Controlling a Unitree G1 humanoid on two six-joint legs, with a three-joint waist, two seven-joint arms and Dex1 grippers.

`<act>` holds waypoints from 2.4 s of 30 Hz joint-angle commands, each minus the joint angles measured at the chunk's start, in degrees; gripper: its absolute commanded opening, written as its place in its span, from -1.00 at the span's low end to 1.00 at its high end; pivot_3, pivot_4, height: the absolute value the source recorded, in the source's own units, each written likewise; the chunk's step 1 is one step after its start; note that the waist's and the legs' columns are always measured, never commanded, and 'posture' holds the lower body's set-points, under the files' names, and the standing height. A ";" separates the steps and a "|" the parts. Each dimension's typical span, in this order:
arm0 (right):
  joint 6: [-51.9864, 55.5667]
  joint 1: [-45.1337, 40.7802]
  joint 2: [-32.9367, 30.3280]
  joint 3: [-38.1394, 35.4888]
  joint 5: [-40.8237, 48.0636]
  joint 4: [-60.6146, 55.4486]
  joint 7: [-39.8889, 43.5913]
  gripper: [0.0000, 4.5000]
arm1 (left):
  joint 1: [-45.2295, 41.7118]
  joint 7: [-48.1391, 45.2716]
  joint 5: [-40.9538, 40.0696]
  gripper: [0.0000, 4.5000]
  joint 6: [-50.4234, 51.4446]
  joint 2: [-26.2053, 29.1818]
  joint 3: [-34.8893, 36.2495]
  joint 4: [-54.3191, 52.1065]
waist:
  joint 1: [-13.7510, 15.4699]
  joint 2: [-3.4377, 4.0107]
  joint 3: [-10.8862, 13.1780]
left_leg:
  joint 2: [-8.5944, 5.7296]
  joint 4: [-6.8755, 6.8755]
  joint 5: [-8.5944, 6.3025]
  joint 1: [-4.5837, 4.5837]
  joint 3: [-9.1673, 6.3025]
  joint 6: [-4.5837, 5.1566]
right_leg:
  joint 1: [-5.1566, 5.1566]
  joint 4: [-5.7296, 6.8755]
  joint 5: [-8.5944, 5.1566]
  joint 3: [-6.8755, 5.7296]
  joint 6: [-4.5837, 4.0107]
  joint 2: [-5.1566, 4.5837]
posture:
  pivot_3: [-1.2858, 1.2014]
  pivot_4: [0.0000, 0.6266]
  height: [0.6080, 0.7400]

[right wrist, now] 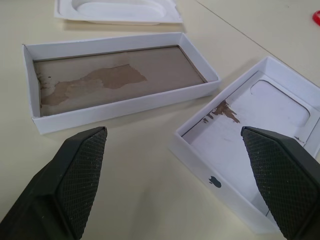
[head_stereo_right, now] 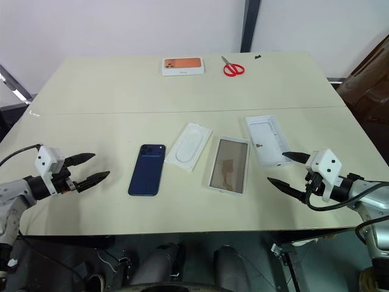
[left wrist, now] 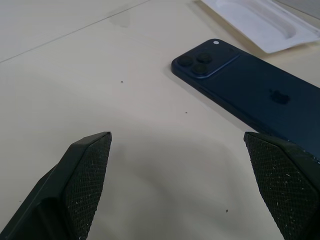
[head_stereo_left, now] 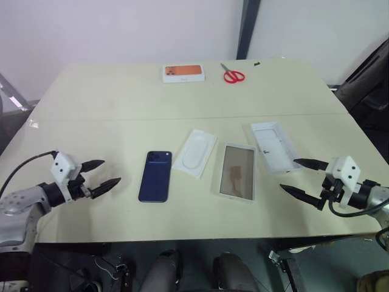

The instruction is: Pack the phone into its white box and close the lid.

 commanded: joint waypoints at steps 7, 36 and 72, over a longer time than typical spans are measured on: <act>-1.28 -1.08 -1.21 -1.65 -0.34 -0.03 -0.02 1.00 | -0.74 -0.21 0.84 0.98 -1.91 0.85 1.11 1.09 | 0.00 0.00 0.00 | 0.00 0.00 0.00 0.00 0.00 0.00 | 0.00 0.00 0.00 0.00 0.00 0.00 | 0.03 -0.52 0.91; 1.41 -6.92 -0.78 -2.00 -1.22 3.06 -5.92 1.00 | -9.93 4.83 1.84 0.98 5.20 -2.12 -1.79 2.69 | 0.07 0.00 0.00 | -0.01 0.01 0.00 0.00 0.00 0.00 | 0.00 0.00 0.00 -0.01 0.00 0.00 | 0.03 -0.52 0.91; 2.65 -12.34 6.92 8.20 -3.89 -4.24 -12.76 1.00 | -49.13 8.62 2.30 0.88 50.81 -26.15 -18.07 25.47 | 0.01 -0.09 0.02 | -0.07 0.41 0.17 -0.24 -0.06 -0.25 | -0.09 0.16 0.00 -0.08 0.04 0.09 | 0.03 -0.52 0.91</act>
